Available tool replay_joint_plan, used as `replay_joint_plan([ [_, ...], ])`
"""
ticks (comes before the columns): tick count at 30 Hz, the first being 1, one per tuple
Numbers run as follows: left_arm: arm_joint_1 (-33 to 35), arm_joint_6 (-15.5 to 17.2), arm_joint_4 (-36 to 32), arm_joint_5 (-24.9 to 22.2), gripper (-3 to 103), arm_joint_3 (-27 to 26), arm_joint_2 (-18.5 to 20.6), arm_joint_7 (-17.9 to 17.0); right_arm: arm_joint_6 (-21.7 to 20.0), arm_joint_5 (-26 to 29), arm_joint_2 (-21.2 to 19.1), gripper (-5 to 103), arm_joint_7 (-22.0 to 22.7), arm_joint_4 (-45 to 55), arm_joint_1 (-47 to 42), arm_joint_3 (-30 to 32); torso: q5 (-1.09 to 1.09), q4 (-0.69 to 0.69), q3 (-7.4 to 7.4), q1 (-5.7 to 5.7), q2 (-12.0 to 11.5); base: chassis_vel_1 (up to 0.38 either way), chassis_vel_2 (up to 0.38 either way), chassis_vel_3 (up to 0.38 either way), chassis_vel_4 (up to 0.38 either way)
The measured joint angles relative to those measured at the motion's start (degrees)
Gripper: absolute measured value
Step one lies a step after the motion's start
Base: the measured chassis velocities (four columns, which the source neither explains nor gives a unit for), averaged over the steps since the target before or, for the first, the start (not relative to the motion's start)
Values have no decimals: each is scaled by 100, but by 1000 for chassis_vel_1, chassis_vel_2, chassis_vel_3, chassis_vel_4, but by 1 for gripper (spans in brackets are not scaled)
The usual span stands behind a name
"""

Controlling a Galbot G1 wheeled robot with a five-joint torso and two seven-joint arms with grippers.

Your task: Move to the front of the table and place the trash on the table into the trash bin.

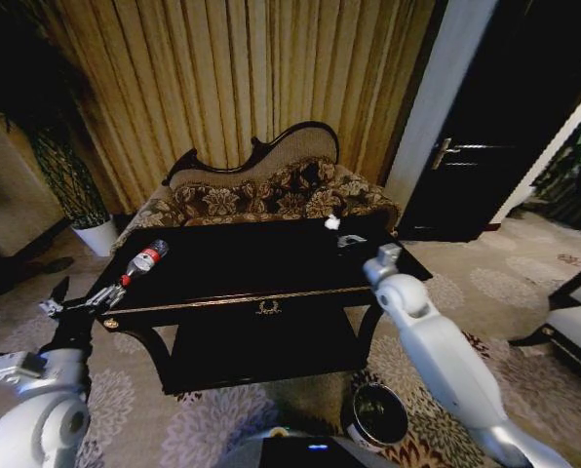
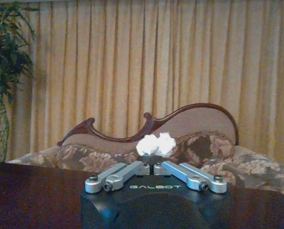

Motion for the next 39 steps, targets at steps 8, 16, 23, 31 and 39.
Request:
replay_joint_plan([
  [8,33,-47,70,-99,100,-36,35,50,-22,-52,62,0,-1,354,-327,97,0,2,0,0,0,0,0,0,0],
  [16,72,-91,117,-135,100,-75,68,70,-41,-166,136,0,-2,482,-604,26,-1,0,0,0,0,17,-19,-19,15],
  [23,143,-99,82,-137,100,-102,109,87,-33,-183,152,0,-1,500,-673,15,-1,1,0,0,0,81,-81,-79,74],
  [31,148,-103,107,-140,100,-124,147,105,-17,-182,172,0,-1,484,-710,-3,-1,0,0,0,0,101,-100,-95,107],
  [39,128,-104,106,-129,100,-107,153,114,10,-260,210,0,-1,495,-817,-9,0,1,0,0,0,113,-106,-104,111],
])
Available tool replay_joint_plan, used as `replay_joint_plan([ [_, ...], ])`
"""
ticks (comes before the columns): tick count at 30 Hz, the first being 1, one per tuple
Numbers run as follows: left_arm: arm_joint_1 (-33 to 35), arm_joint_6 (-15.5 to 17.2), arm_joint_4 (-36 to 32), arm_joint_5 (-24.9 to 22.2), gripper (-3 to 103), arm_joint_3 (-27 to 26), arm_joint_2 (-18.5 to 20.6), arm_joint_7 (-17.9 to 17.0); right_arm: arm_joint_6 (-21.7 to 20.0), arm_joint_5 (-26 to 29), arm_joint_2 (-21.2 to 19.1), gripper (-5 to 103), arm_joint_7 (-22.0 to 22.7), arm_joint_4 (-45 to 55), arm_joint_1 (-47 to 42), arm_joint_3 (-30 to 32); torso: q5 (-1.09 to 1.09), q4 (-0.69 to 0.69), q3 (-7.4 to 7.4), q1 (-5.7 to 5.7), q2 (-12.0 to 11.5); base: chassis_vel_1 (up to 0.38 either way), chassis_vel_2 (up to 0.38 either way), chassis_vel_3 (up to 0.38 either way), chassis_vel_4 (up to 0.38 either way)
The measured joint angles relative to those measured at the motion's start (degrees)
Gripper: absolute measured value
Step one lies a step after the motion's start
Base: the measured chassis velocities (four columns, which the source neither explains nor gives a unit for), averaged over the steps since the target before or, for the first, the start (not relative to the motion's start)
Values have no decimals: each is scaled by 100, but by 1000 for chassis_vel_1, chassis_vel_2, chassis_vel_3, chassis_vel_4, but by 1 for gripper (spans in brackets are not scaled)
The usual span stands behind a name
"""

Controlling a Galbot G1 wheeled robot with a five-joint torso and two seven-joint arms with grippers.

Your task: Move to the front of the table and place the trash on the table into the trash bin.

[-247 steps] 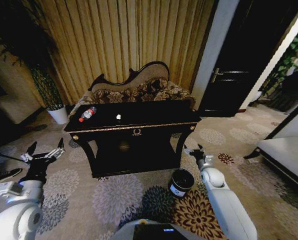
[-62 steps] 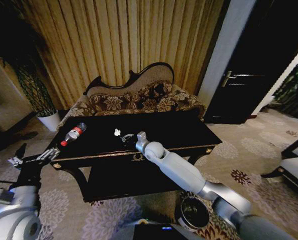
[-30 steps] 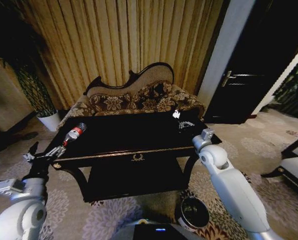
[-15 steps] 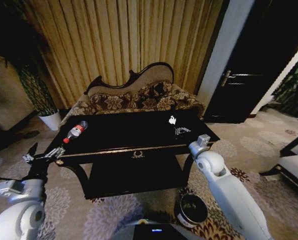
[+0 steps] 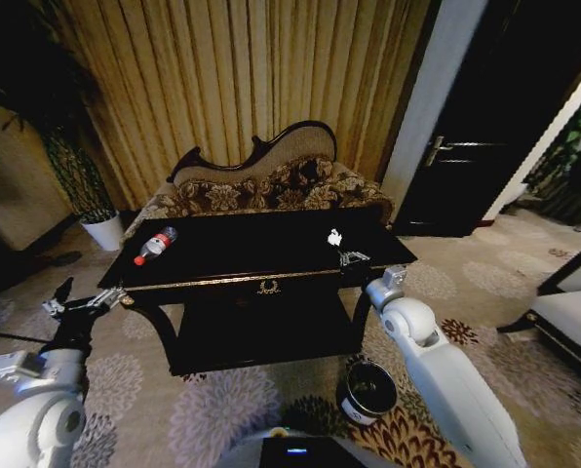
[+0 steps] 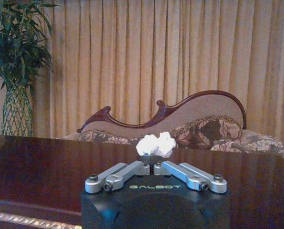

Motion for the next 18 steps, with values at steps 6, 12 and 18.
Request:
replay_joint_plan([
  [6,-4,0,-2,4,100,7,1,2,28,-46,32,0,0,10,-39,-10,0,0,0,0,0,109,-126,-149,106],
  [12,-2,0,0,5,100,4,7,5,42,-61,38,0,0,6,-48,-16,1,-1,0,0,0,131,-140,-135,132],
  [18,-17,0,10,8,100,13,4,6,48,-65,38,0,0,-3,-39,-28,0,0,0,0,0,131,-152,-138,146],
])
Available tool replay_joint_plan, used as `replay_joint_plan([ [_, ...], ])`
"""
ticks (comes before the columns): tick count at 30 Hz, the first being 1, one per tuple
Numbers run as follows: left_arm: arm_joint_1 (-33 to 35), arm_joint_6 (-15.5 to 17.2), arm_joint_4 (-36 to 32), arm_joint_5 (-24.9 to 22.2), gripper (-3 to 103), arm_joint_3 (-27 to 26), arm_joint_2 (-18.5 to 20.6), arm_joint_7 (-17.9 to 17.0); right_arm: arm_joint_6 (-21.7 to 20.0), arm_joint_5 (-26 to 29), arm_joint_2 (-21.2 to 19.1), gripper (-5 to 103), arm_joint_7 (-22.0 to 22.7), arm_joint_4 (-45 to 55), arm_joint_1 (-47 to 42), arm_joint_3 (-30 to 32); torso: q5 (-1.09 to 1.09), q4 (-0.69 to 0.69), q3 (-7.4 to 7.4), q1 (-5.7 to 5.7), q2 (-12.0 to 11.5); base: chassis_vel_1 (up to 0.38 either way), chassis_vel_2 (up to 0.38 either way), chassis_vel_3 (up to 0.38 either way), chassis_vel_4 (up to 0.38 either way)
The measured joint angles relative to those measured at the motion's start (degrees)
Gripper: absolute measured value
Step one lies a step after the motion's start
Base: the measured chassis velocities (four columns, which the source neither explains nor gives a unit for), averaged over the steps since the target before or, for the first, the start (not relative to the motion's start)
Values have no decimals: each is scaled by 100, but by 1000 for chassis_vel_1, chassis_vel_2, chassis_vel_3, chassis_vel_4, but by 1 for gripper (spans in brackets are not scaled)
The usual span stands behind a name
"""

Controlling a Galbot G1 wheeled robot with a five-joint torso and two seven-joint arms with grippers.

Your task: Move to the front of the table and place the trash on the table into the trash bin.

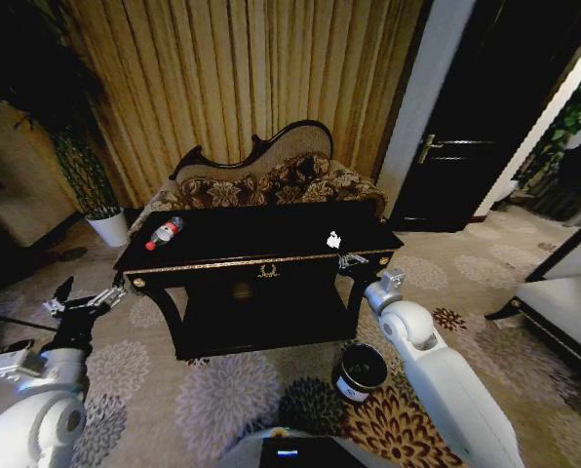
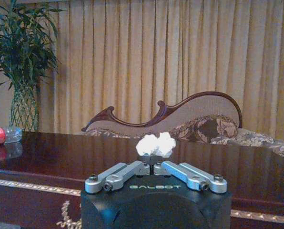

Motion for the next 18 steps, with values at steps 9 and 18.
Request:
replay_joint_plan([
  [9,-14,0,14,33,100,39,-49,2,106,-97,61,0,0,-58,1,-57,0,0,-1,-2,2,98,-101,-97,92],
  [18,-20,11,17,75,100,42,-63,73,132,-114,89,0,0,-115,1,-67,0,0,1,3,-1,3,-6,-3,5],
])
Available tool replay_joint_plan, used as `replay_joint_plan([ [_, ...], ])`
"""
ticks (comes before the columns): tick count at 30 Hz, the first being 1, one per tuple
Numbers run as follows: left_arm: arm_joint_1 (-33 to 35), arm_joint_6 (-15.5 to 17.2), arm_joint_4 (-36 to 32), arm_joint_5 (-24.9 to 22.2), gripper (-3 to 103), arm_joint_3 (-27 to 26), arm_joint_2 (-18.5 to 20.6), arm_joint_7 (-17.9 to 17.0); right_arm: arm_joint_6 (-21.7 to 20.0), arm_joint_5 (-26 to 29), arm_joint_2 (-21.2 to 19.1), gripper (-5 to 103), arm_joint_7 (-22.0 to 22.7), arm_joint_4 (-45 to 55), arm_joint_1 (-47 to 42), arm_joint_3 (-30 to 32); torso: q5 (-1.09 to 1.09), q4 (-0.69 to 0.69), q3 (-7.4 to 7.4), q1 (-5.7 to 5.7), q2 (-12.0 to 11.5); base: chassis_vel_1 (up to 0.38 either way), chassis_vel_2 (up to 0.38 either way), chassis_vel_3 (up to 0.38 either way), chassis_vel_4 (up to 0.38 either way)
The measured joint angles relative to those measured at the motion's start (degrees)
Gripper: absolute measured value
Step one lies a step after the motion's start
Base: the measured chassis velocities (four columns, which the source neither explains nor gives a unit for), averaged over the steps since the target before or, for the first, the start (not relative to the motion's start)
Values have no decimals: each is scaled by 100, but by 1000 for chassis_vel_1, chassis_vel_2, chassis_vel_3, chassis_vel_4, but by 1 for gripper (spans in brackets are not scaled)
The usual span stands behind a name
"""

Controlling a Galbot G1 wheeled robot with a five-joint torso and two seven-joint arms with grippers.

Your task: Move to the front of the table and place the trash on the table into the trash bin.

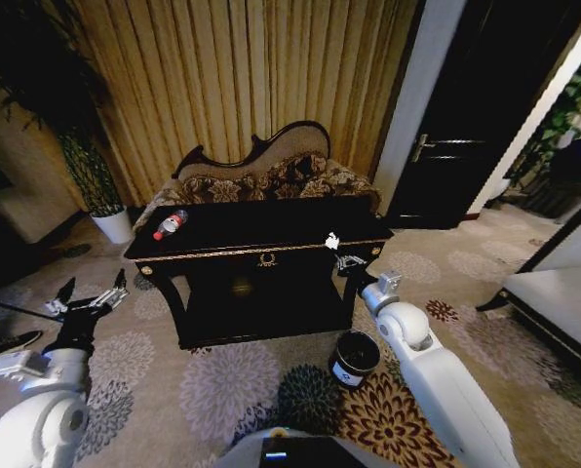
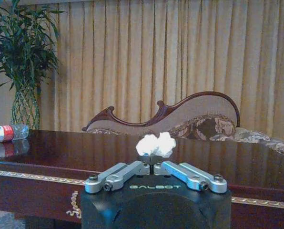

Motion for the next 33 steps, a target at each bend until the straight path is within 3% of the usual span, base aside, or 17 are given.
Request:
replay_joint_plan([
  [20,3,12,19,159,100,-9,-37,90,38,-54,33,0,0,-54,9,-38,1,0,-1,-2,1,0,0,0,0],
  [26,-9,-165,76,272,100,2,-39,65,44,-56,40,0,0,-91,8,-33,0,0,-1,-2,1,0,0,0,0],
  [33,17,-214,91,281,100,-18,-57,51,95,-181,98,0,0,-863,-269,142,1,-2,-1,-2,1,0,0,0,0],
])
